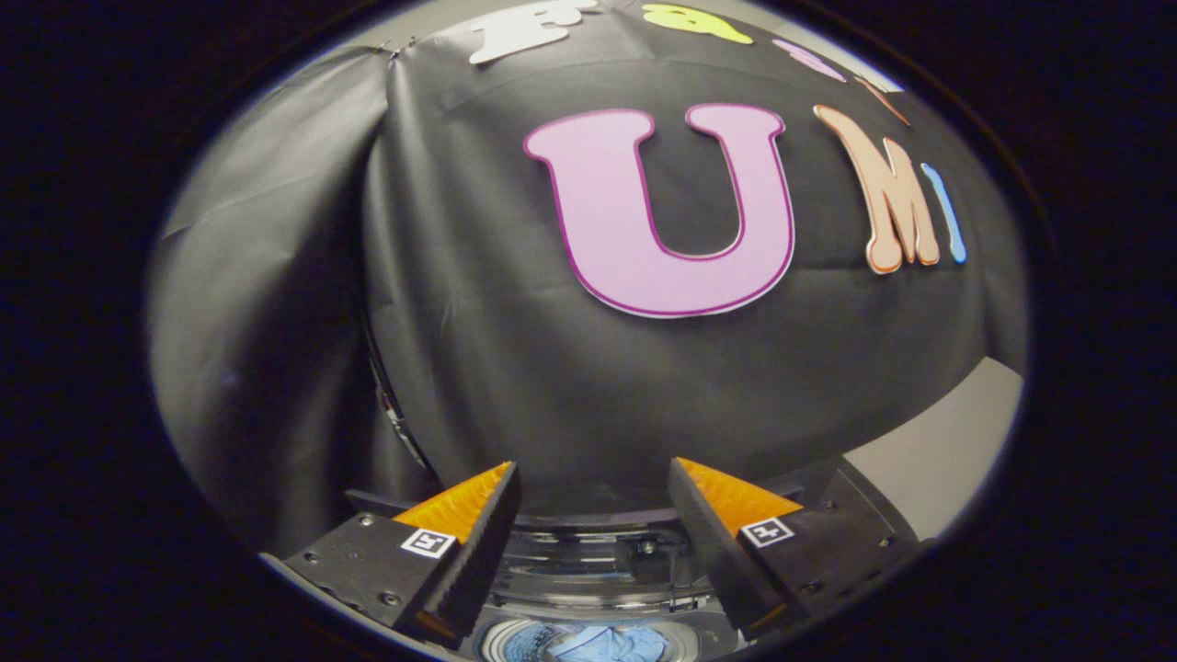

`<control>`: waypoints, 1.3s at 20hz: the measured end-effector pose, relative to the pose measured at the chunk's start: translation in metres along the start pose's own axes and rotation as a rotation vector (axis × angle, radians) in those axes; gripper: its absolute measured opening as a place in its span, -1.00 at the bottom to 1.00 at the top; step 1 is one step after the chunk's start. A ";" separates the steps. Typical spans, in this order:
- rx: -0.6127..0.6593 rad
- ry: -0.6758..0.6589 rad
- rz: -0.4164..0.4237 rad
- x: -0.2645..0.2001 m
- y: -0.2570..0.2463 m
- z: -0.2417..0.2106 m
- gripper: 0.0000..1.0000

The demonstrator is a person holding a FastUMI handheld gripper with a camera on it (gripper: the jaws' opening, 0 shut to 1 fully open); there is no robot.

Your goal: Put the clothes into the washing machine and then close the washing machine lid.

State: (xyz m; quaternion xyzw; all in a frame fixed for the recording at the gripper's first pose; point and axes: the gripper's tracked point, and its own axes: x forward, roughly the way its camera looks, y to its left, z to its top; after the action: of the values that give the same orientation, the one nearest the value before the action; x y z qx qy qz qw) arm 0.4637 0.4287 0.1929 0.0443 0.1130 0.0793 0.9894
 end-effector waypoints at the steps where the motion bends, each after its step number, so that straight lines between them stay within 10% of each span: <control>1: 0.000 0.010 -0.018 0.009 -0.002 -0.006 0.94; 26: -0.096 0.012 -0.005 -0.042 -0.009 -0.036 0.96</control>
State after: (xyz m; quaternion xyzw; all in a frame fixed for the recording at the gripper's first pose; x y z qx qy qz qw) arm 0.4163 0.4155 0.1657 -0.0040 0.1153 0.0826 0.9899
